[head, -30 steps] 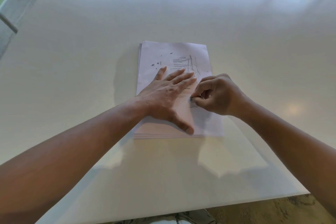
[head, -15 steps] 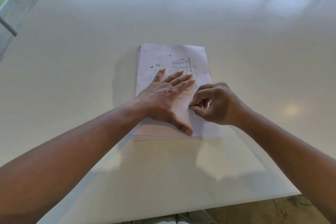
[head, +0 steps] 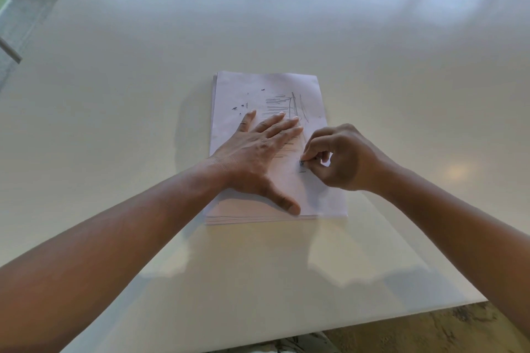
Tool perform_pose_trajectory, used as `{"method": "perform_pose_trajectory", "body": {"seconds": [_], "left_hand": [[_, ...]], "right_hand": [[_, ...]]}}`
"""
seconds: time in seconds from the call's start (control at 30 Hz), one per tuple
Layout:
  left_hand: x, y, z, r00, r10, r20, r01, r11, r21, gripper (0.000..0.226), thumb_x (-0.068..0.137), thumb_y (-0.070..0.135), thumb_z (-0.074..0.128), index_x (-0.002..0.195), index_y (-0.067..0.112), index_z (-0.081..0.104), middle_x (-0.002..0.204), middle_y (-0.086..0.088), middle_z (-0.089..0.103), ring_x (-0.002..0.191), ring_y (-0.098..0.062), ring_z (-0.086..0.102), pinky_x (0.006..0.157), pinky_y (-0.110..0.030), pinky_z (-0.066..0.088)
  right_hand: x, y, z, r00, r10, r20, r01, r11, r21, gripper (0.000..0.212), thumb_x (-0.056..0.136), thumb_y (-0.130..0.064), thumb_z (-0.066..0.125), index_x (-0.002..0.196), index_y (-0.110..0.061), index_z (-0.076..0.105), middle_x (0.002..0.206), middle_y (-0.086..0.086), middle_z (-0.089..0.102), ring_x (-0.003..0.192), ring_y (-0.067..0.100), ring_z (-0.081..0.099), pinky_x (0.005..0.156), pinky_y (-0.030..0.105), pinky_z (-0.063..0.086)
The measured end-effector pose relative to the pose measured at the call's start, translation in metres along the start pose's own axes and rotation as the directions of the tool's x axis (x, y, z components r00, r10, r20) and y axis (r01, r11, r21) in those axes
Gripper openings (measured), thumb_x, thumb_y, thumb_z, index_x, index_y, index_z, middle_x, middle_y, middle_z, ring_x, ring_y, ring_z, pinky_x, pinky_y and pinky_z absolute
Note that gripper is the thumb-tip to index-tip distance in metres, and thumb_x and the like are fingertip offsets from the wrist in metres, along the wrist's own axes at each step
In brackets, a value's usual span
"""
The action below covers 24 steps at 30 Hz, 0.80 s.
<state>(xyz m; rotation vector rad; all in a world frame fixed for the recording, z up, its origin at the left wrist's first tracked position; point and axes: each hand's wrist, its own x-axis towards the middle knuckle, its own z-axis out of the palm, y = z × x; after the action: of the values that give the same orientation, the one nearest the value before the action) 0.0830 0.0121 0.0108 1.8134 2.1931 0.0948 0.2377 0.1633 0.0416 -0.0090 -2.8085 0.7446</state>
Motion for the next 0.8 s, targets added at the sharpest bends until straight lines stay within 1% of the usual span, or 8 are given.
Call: {"method": "perform_pose_trajectory", "body": {"seconds": [0.07,0.17,0.23,0.33,0.4,0.47,0.6,0.8], "left_hand": [[0.0,0.001,0.0,1.0,0.001,-0.002,-0.001,1.0,-0.004,0.158,0.039,0.109,0.046,0.165,0.027,-0.003,0.172,0.012,-0.008,0.156,-0.006,-0.018,0.124,-0.053,-0.017],[-0.002,0.001,-0.001,1.0,-0.001,0.0,0.001,1.0,-0.008,0.158,0.038,0.109,0.046,0.165,0.027,-0.003,0.172,0.012,-0.008,0.156,-0.006,-0.018,0.124,-0.053,-0.017],[-0.001,0.0,0.0,1.0,0.0,-0.003,0.0,1.0,-0.007,0.159,0.038,0.109,0.044,0.165,0.027,-0.003,0.172,0.012,-0.008,0.156,-0.007,-0.018,0.124,-0.053,-0.017],[-0.001,0.0,-0.001,1.0,0.002,-0.006,-0.002,1.0,-0.006,0.159,0.037,0.11,0.043,0.165,0.027,-0.003,0.172,0.012,-0.008,0.156,-0.007,-0.018,0.124,-0.053,-0.017],[-0.001,0.0,-0.001,1.0,0.003,-0.006,-0.003,1.0,-0.009,0.159,0.038,0.11,0.043,0.165,0.027,-0.003,0.172,0.012,-0.008,0.156,-0.007,-0.018,0.124,-0.053,-0.017],[0.0,0.0,0.0,1.0,0.001,-0.005,-0.001,1.0,-0.008,0.159,0.038,0.11,0.042,0.165,0.027,-0.003,0.172,0.012,-0.008,0.156,-0.007,-0.018,0.123,-0.053,-0.018],[-0.001,0.0,-0.001,1.0,-0.006,-0.002,0.006,1.0,-0.008,0.16,0.035,0.11,0.04,0.165,0.027,-0.003,0.172,0.012,-0.008,0.156,-0.006,-0.018,0.123,-0.052,-0.018],[-0.001,0.0,-0.001,1.0,0.006,-0.006,-0.006,1.0,-0.015,0.161,0.033,0.113,0.032,0.165,0.028,-0.003,0.172,0.012,-0.008,0.156,-0.007,-0.018,0.123,-0.053,-0.018]], "right_hand": [[0.0,0.002,-0.001,1.0,0.002,-0.009,-0.002,1.0,-0.001,0.013,0.071,0.002,0.074,0.074,-0.01,0.078,0.07,0.0,0.069,0.055,0.013,0.057,0.057,0.03,0.052],[-0.004,-0.001,-0.002,0.992,-0.074,0.097,0.072,0.997,0.024,0.011,0.073,0.002,0.076,0.075,-0.009,0.076,0.073,0.0,0.069,0.059,0.012,0.056,0.058,0.025,0.05],[-0.004,-0.001,-0.004,0.986,-0.11,0.129,0.107,0.994,0.03,0.009,0.075,0.0,0.074,0.074,-0.009,0.075,0.073,0.0,0.069,0.061,0.015,0.057,0.059,0.028,0.05],[0.005,0.005,-0.002,0.99,-0.125,0.069,0.126,0.992,-0.008,0.009,0.075,0.0,0.072,0.074,-0.008,0.074,0.074,0.002,0.07,0.065,0.022,0.06,0.059,0.036,0.053],[0.007,0.006,0.0,0.989,-0.137,0.053,0.139,0.99,-0.032,0.011,0.075,0.004,0.072,0.073,-0.007,0.073,0.074,0.003,0.069,0.067,0.025,0.06,0.059,0.039,0.052],[0.004,0.006,-0.002,0.98,-0.177,0.09,0.179,0.984,-0.015,0.014,0.076,0.006,0.072,0.073,-0.007,0.073,0.076,0.003,0.069,0.069,0.024,0.06,0.061,0.037,0.052],[-0.002,0.007,-0.011,0.95,-0.242,0.198,0.242,0.97,0.022,0.012,0.081,0.002,0.07,0.076,-0.008,0.073,0.079,0.001,0.071,0.071,0.022,0.059,0.063,0.033,0.049],[0.008,0.01,-0.006,0.957,-0.254,0.139,0.259,0.966,-0.018,0.015,0.078,0.008,0.071,0.076,-0.007,0.073,0.08,0.003,0.071,0.073,0.027,0.062,0.067,0.035,0.052]]}}
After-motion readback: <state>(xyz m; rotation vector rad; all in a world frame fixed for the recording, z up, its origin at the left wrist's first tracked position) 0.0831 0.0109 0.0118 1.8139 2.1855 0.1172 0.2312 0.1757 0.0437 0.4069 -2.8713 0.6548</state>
